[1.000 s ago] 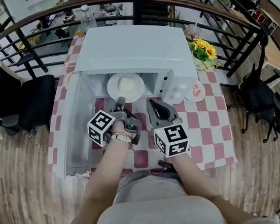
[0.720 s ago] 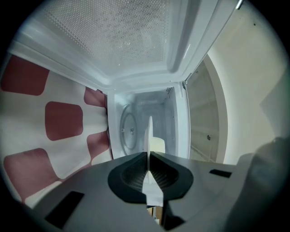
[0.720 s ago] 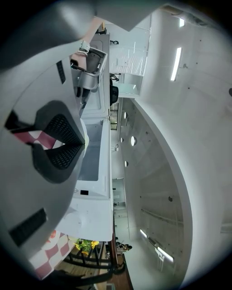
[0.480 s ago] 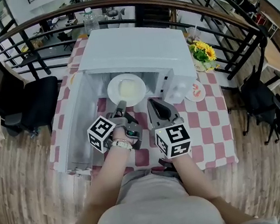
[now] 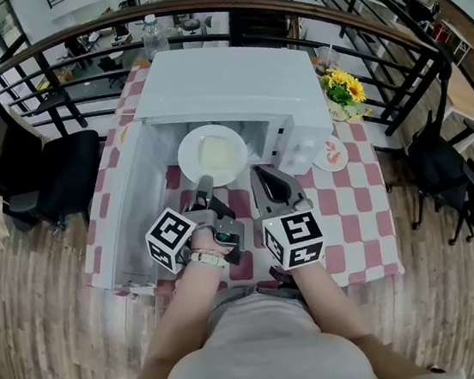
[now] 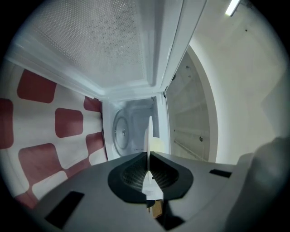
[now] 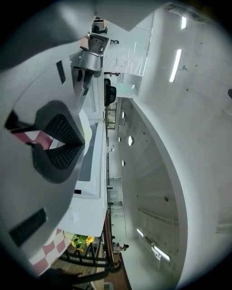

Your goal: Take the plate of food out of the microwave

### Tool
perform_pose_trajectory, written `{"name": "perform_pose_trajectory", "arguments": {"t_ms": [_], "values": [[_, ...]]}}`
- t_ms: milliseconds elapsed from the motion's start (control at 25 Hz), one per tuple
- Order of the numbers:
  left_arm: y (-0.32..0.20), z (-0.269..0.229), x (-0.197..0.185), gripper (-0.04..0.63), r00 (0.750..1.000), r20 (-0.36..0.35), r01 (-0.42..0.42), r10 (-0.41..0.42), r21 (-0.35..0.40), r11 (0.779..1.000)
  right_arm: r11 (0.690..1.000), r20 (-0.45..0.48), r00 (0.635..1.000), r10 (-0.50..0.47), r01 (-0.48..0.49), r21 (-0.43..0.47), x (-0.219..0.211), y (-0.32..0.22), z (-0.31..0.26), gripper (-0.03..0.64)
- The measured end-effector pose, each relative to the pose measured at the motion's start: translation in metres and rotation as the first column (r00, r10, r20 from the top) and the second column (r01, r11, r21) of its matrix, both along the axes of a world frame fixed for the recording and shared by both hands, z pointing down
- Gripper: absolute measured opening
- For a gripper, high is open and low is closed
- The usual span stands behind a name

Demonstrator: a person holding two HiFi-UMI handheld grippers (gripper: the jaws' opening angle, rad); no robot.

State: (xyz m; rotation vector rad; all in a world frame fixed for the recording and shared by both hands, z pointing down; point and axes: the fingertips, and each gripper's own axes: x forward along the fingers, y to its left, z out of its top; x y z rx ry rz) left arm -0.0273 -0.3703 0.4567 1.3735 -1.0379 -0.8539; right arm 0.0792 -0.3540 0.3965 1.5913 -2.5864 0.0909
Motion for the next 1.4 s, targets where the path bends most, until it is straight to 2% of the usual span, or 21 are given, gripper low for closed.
{"name": "perform_pose_trajectory", "arguments": {"t_ms": [400,680,920,1400], "values": [[0.009,-0.014,0.002,0.018,0.999,-0.043,0.012,-0.01,0.03,0.999,0.998,0.013,1.0,0.009,-0.009,0.06,0.006,0.006,-0.022,0.021],[0.013,-0.029,0.003,0.018,0.999,-0.041,0.014,-0.011,0.067,0.998,0.994,0.031,0.999,-0.013,0.009,0.111,-0.001,0.022,-0.041,0.021],[0.015,-0.034,0.005,0.018,0.999,-0.04,0.011,-0.008,0.074,0.997,0.997,0.044,0.999,0.024,-0.027,0.077,0.005,0.02,-0.028,0.021],[0.018,-0.04,0.007,0.018,0.999,-0.048,0.014,-0.011,0.074,0.997,0.996,-0.007,1.0,-0.018,0.019,0.089,-0.009,0.025,-0.025,0.021]]}}
